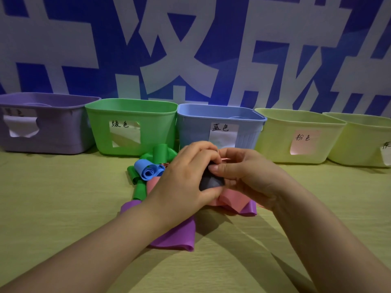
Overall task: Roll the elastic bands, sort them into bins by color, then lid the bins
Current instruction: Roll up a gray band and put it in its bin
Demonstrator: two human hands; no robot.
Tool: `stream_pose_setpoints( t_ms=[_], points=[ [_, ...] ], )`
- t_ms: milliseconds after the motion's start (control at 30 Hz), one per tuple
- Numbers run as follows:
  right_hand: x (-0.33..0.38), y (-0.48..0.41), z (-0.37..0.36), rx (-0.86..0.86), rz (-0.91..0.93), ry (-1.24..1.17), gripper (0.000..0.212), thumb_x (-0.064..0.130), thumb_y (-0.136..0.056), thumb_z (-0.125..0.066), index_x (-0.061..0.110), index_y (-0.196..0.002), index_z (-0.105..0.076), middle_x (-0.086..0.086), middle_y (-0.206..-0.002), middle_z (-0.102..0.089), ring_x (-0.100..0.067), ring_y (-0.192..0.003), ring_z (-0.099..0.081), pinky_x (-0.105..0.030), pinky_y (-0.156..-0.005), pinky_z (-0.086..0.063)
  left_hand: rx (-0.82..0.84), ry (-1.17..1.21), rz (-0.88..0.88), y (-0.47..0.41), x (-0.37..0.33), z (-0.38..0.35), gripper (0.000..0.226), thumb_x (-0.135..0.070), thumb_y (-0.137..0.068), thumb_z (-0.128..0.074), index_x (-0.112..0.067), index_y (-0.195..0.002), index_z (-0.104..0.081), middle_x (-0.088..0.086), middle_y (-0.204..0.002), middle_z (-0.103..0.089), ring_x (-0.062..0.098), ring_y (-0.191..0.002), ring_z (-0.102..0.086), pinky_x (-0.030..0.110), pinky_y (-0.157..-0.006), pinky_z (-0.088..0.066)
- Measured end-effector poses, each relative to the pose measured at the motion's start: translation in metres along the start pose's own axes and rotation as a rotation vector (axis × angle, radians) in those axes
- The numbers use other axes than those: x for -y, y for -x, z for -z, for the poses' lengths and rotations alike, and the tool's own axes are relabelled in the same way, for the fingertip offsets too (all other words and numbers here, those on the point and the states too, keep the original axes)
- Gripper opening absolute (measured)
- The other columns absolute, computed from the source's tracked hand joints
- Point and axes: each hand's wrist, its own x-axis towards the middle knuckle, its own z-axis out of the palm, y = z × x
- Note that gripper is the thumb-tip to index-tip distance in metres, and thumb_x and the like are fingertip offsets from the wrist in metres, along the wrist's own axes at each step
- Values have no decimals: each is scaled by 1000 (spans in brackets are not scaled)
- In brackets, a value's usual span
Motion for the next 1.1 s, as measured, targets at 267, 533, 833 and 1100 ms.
stream_pose_setpoints(
  t_ms=[267,533,833,1100],
  points=[
    [3,2,2,-7,-13,-21,34,-9,-85,-53,3,-116,-52,-19,-93,-57,-26,-83,-58,-25,-59,-55,38,100,30,-1,4,3,49,-50,-63,-65,-33,-107,-49,-15,-112,-42,-2,-104,-45,3,-90,-30],
    [3,1,5,41,-27,-51,27,-8,-87,-50,8,-109,-53,-16,-90,-60,-25,-80,-58,-29,-66,-54,-57,68,43,0,2,0,46,-39,-59,-69,-29,-97,-45,-15,-106,-47,0,-96,-49,8,-83,-36],
    [-7,-4,-4,-62,28,46,21,-3,-75,-67,10,-88,-57,-12,-86,-61,-22,-79,-64,-29,-63,-51,-64,8,18,0,0,-1,38,-36,-61,-66,-18,-92,-52,-6,-100,-56,8,-92,-51,12,-82,-37],
    [-1,0,-3,-38,3,-12,23,-6,-80,-60,6,-99,-58,-13,-84,-64,-21,-74,-65,-27,-64,-56,0,28,0,0,4,-1,45,-33,-62,-68,-23,-100,-46,-13,-109,-48,10,-100,-49,14,-88,-36]
  ],
)
